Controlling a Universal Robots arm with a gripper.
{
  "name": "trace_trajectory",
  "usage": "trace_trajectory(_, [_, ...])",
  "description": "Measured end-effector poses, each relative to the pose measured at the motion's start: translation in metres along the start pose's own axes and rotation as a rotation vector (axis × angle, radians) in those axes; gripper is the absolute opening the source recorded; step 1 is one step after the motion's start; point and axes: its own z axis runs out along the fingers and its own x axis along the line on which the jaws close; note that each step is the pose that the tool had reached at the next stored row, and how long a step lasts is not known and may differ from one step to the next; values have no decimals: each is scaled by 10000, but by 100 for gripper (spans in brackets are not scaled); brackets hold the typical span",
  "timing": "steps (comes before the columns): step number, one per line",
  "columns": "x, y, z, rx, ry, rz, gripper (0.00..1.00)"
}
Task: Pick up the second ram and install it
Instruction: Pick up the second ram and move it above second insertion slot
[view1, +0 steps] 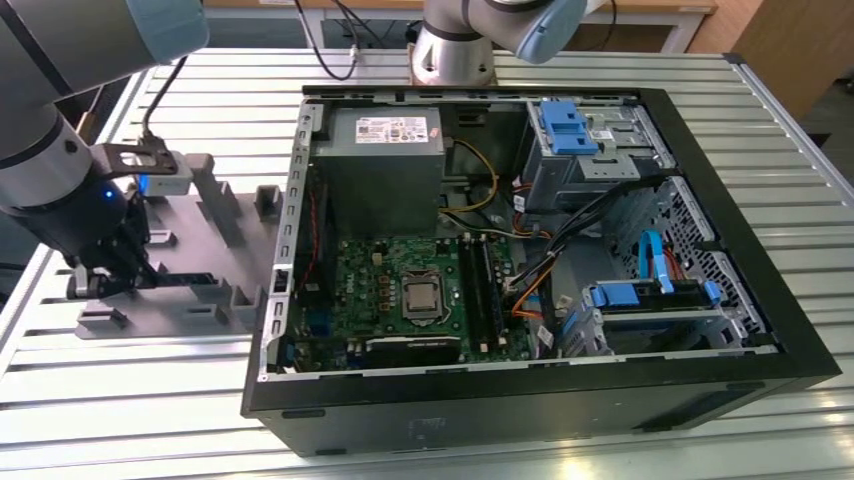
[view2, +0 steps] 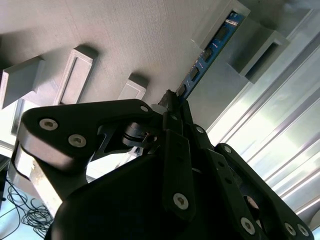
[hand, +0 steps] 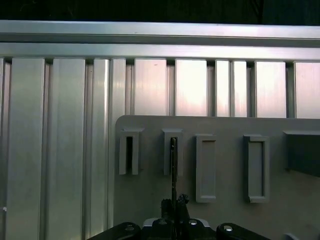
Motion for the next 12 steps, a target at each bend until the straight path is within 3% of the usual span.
trace_trajectory(12, [-2,1,-48,0,0,0,14])
